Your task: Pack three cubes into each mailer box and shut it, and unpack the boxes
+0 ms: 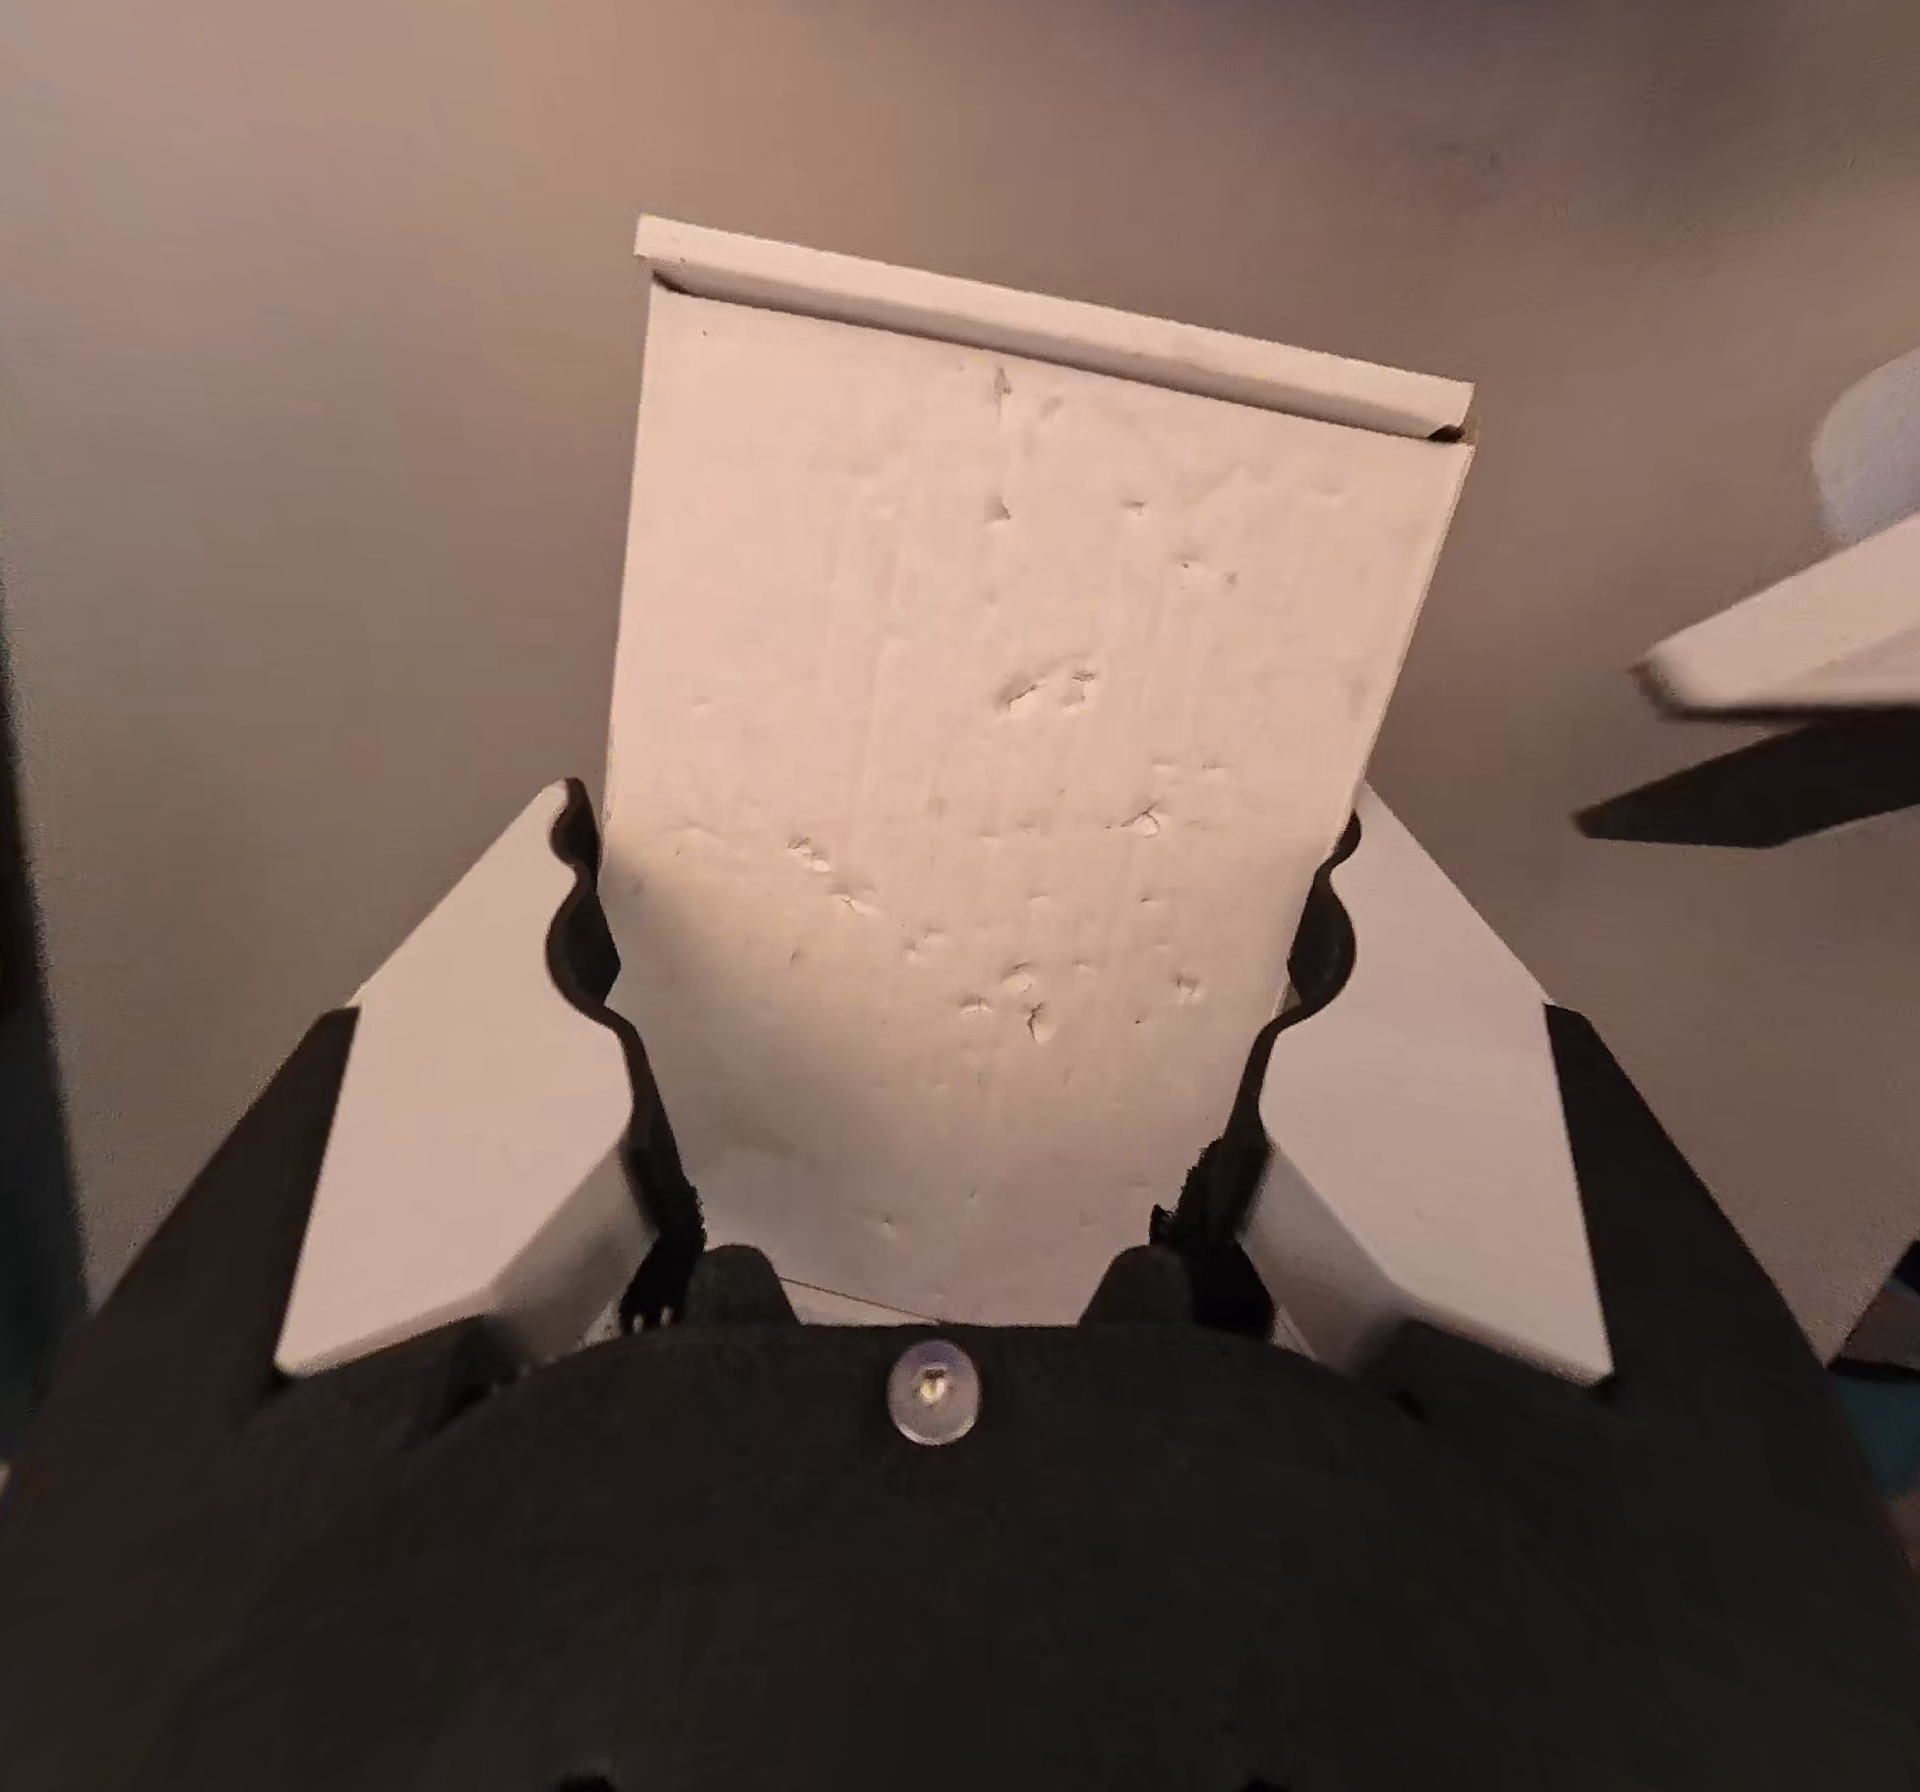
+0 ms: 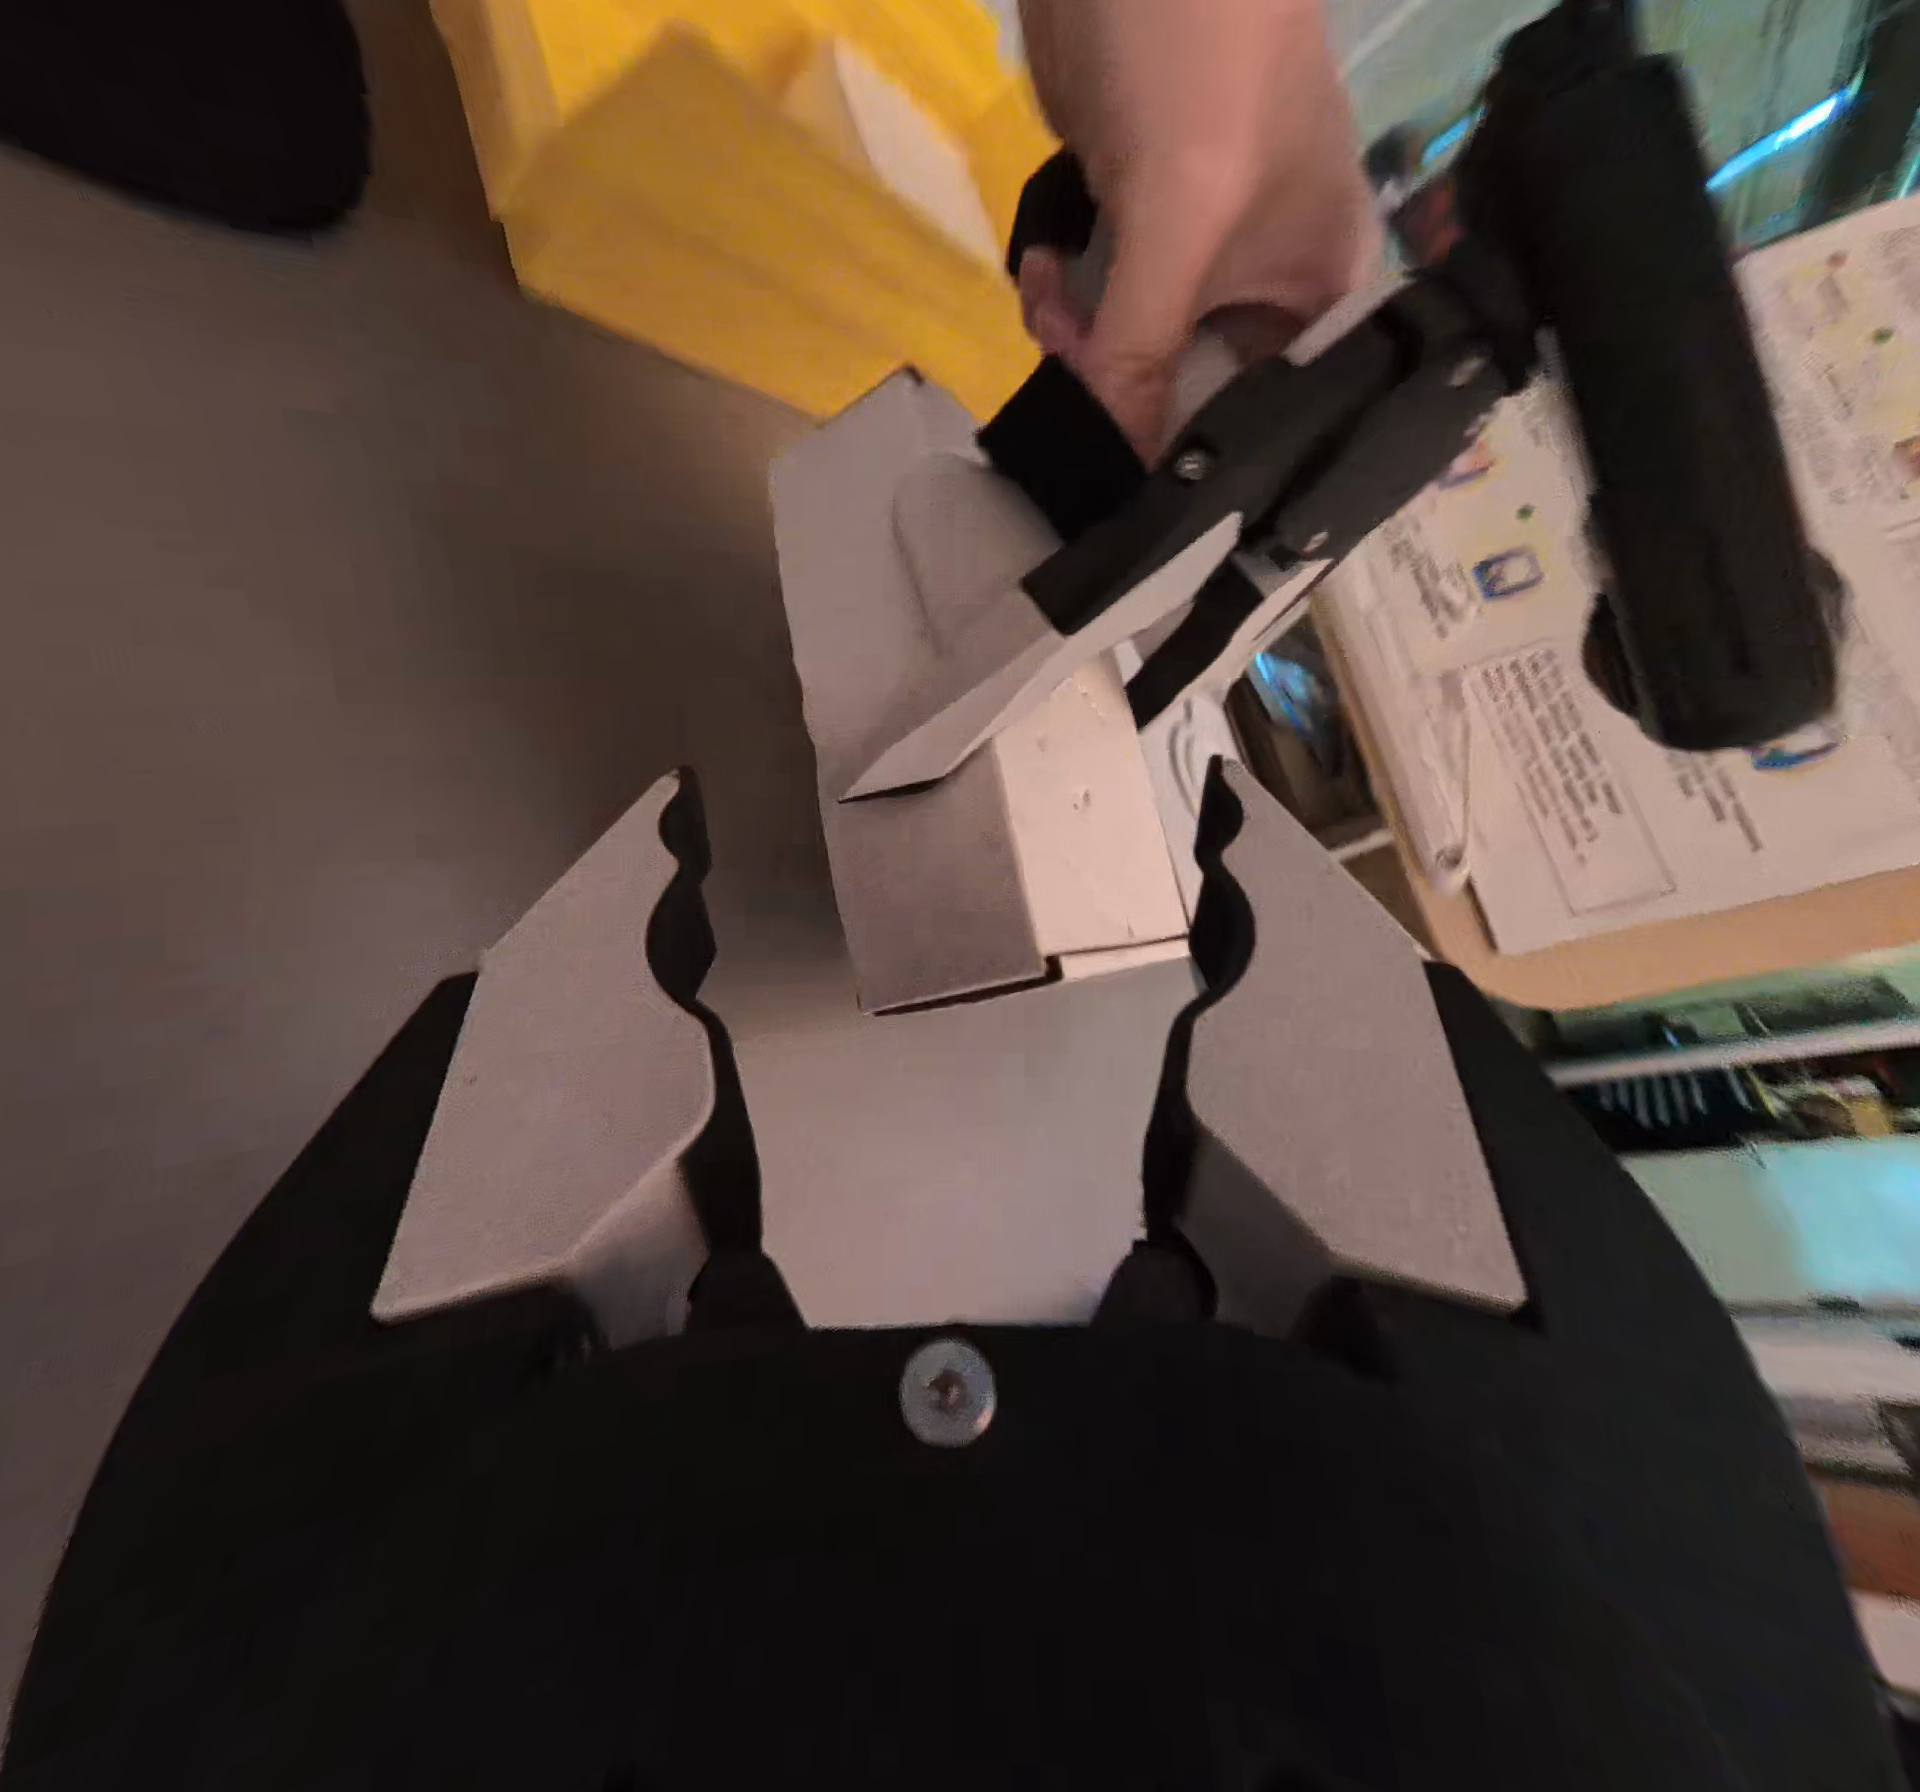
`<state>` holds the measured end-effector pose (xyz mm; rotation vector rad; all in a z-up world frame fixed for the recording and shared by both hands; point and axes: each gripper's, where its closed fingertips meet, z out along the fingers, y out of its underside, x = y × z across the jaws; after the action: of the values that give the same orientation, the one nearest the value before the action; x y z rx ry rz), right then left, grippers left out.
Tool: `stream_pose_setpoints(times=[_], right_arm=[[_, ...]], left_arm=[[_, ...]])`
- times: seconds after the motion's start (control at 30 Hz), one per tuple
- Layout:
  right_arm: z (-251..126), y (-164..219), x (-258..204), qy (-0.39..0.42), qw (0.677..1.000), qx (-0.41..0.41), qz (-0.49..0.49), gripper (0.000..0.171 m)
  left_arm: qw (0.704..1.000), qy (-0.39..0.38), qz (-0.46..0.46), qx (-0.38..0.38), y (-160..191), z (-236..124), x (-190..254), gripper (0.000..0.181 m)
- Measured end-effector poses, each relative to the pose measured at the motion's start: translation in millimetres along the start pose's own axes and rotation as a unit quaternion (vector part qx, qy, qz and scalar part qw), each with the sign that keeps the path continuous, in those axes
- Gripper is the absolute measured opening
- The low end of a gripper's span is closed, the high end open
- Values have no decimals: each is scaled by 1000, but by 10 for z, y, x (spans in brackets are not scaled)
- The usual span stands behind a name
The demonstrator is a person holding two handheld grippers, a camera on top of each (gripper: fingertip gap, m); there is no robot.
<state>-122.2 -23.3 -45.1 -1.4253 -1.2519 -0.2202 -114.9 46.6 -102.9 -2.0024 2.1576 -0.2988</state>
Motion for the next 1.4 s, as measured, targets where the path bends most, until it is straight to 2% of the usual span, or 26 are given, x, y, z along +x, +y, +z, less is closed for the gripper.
stream_pose_setpoints(times=[0.1,0.3,0.43,0.57,0.7,0.77,0.83,0.93,1.07,1.17,1.3,1.37,1.4], right_arm=[[122,287,-148,13,996,-79,-49,96],[314,663,-174,34,984,-157,-78,95],[367,838,-164,36,974,-200,-103,74],[316,912,-201,23,971,-212,-108,71],[261,942,-195,11,969,-224,-99,71],[240,946,-188,1,970,-225,-92,71],[225,937,-190,-12,972,-222,-82,71],[206,922,-186,-29,974,-216,-63,71],[197,917,-180,-39,974,-215,-55,71],[180,924,-190,-41,974,-213,-61,71],[140,917,-204,-49,976,-206,-54,71],[134,908,-199,-53,976,-206,-46,71],[135,899,-204,-56,976,-204,-45,71]], left_arm=[[999,37,-13,3,-56,208,72,133],[995,95,-27,21,-150,360,220,133],[991,125,-29,46,-233,367,318,134],[989,110,-27,98,-269,290,310,127],[979,41,-25,197,-213,-36,241,132],[970,45,-6,240,-106,-194,457,146],[964,5,33,264,37,-214,605,148],[956,-120,107,244,156,-124,653,148],[946,-195,155,206,8,-102,787,153],[947,-189,125,226,-52,-95,742,154],[942,-193,99,256,72,85,625,149],[936,-205,91,270,116,215,559,138],[935,-210,96,271,132,281,533,146]])
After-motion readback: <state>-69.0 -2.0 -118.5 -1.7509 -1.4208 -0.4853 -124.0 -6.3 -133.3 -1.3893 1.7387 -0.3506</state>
